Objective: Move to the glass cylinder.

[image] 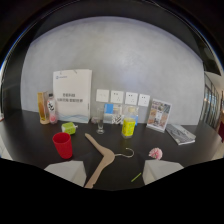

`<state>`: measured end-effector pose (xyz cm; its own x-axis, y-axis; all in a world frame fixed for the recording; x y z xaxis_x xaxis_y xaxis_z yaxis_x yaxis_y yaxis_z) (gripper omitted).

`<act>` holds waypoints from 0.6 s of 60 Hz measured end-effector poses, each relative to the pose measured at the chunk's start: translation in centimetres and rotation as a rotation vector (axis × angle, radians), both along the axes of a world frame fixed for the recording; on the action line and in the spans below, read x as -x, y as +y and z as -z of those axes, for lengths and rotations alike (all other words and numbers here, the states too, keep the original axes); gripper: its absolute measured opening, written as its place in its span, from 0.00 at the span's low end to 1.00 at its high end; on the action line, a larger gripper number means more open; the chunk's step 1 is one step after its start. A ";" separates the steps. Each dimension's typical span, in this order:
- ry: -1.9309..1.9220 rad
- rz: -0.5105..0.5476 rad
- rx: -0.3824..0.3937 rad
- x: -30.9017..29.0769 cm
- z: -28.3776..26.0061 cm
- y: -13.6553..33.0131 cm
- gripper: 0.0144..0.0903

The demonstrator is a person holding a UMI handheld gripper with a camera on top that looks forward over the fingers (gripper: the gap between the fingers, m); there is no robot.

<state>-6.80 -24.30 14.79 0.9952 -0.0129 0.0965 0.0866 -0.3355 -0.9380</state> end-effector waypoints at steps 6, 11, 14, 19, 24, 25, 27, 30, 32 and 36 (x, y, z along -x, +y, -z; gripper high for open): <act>-0.012 0.025 -0.032 0.0 -1.0 0.9 0.94; -0.021 0.043 -0.039 0.6 -1.7 2.2 0.94; -0.026 0.042 -0.046 1.1 -2.4 3.3 0.94; -0.020 0.033 -0.057 1.9 -3.2 5.5 0.93; -0.015 0.025 -0.061 2.5 -3.6 8.3 0.94; -0.015 0.023 -0.062 2.6 -3.6 9.0 0.93; -0.014 0.016 -0.064 2.8 -3.6 10.3 0.94; -0.013 0.004 -0.063 3.1 -3.4 12.3 0.94; -0.011 -0.005 -0.059 3.3 -3.1 13.7 0.93; 0.004 -0.026 -0.043 3.9 -2.3 16.5 0.93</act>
<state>-10.74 -7.84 17.12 0.9957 0.0087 0.0919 0.0905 -0.2925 -0.9520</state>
